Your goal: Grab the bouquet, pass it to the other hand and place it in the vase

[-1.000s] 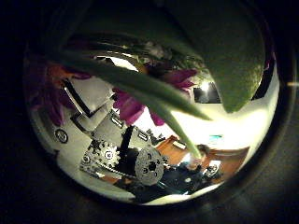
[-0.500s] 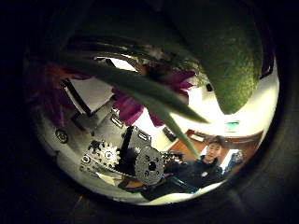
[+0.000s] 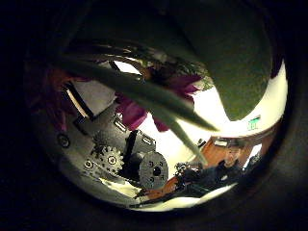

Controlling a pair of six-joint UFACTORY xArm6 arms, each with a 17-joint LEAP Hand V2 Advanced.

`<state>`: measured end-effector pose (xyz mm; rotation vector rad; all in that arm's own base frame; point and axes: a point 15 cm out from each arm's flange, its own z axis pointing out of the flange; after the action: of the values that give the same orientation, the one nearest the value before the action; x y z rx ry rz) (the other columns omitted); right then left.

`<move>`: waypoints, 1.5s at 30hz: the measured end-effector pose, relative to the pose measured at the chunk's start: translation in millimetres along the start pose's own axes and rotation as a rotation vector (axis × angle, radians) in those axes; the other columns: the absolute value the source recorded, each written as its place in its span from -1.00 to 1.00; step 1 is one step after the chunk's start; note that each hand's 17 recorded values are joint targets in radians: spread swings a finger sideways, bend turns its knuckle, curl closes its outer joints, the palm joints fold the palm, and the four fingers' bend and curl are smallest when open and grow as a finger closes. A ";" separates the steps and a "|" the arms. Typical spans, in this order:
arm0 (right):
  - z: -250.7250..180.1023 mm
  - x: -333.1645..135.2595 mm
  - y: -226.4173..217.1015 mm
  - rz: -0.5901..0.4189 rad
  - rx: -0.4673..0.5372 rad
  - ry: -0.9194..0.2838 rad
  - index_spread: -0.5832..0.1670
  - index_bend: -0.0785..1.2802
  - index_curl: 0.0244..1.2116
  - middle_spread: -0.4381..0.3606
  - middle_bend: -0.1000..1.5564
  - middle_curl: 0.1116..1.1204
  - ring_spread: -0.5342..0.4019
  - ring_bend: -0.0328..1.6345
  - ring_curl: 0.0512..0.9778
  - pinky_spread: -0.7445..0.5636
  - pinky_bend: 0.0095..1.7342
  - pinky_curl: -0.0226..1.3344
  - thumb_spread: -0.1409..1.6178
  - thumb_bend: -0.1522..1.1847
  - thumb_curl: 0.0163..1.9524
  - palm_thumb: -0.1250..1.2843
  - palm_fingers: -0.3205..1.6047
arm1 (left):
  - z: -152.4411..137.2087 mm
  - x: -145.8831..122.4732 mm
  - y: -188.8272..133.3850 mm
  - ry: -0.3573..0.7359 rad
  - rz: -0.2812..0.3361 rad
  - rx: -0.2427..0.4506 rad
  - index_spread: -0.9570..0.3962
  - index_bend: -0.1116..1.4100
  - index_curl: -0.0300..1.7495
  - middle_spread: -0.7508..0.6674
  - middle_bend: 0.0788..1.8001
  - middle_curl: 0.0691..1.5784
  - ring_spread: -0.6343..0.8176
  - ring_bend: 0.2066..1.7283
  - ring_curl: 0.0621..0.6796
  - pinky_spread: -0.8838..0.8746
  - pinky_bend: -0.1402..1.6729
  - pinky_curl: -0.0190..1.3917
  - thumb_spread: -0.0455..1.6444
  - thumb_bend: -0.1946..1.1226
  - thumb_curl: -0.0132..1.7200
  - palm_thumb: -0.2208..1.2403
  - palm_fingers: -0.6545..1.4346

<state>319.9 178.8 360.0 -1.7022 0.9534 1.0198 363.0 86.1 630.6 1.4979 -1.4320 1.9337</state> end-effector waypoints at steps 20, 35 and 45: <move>2.5 8.5 -1.8 0.017 -0.009 -0.014 -0.19 -0.63 -0.56 0.42 -0.65 -0.63 0.57 -0.55 -0.58 0.77 -0.48 -0.50 0.22 -0.81 -0.54 0.28 -0.60 | 19.5 -80.6 -14.2 -0.035 -0.096 -0.013 -0.71 -0.11 0.54 -0.51 0.44 -0.11 -0.65 0.67 0.69 -0.66 0.33 0.25 -0.80 -0.74 0.10 0.80 0.68; 4.3 11.6 -1.5 0.022 -0.014 -0.022 -0.20 -0.62 -0.54 0.38 -0.66 -0.64 0.56 -0.59 -0.59 0.77 -0.53 -0.53 0.21 -0.81 -0.53 0.31 -0.55 | 30.0 -98.5 -3.3 -0.055 -0.127 -0.066 -0.70 -0.26 0.59 -0.52 0.40 -0.10 -0.65 0.64 0.66 -0.70 0.32 0.30 -0.63 -0.78 0.06 0.62 0.62; 4.4 10.5 -1.8 0.014 -0.012 -0.023 -0.21 -0.62 -0.52 0.38 -0.66 -0.65 0.55 -0.62 -0.58 0.77 -0.55 -0.54 0.21 -0.81 -0.53 0.31 -0.53 | 24.6 -137.6 19.1 -0.135 -0.178 -0.130 -0.15 -0.68 0.34 0.11 -0.45 -0.39 -0.06 -0.09 -0.02 -0.07 -0.31 -0.04 0.03 -0.80 -0.36 -0.08 -0.57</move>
<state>324.3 181.8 349.8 -1.6924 0.9474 1.0538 418.7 100.3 501.8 1.6598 -1.3971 1.6318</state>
